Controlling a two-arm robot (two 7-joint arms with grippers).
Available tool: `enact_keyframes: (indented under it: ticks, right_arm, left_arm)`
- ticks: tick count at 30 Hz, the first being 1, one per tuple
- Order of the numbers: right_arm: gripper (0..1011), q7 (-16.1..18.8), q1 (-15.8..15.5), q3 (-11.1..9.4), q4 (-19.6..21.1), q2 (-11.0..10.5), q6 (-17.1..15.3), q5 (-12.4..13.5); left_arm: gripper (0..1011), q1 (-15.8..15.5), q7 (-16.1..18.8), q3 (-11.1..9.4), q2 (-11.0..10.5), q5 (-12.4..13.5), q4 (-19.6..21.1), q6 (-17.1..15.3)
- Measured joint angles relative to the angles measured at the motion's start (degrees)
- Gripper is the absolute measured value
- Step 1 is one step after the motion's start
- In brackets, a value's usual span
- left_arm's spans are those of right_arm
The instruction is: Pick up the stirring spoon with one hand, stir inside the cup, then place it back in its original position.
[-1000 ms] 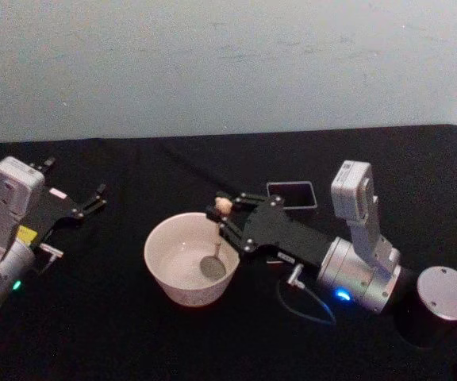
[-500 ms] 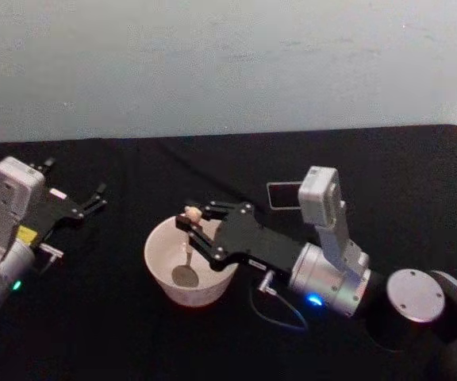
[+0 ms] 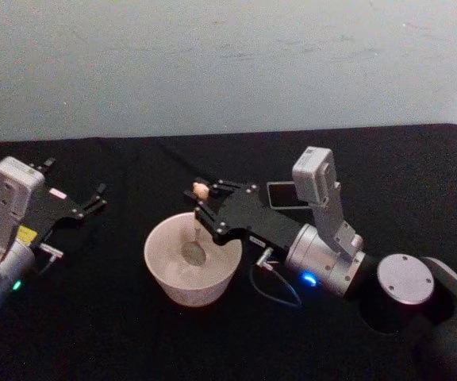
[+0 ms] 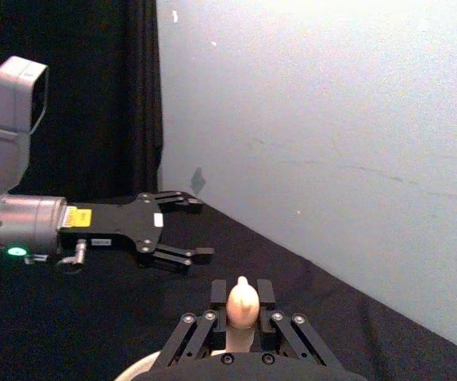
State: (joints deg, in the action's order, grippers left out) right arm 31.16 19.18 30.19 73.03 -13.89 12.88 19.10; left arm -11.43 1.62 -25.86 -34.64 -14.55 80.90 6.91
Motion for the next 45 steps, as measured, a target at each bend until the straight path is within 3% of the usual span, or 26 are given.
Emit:
enact_keyframes:
  ticks: [13,24,32,39,45]
  right_arm:
    - [214,-0.1,-0.4,-1.4,0.3,-0.3,-0.2,-0.1]
    - [214,1.6,-3.7,-2.7,5.3,-4.0,-0.7,1.6]
    - [214,3.3,-6.0,-1.8,8.5,-5.9,-1.2,2.6]
    - [214,3.6,-6.3,-0.4,9.3,-5.3,-1.5,3.2]
    - [214,2.7,-4.6,0.6,7.2,-3.2,-1.2,2.8]
  left_arm:
    - [1001,0.0,0.0,0.0,0.0,0.0,0.0,0.0]
    - [1001,0.0,0.0,0.0,0.0,0.0,0.0,0.0]
    - [1001,0.0,0.0,0.0,0.0,0.0,0.0,0.0]
    - [1001,0.0,0.0,0.0,0.0,0.0,0.0,0.0]
    - [1001,0.0,0.0,0.0,0.0,0.0,0.0,0.0]
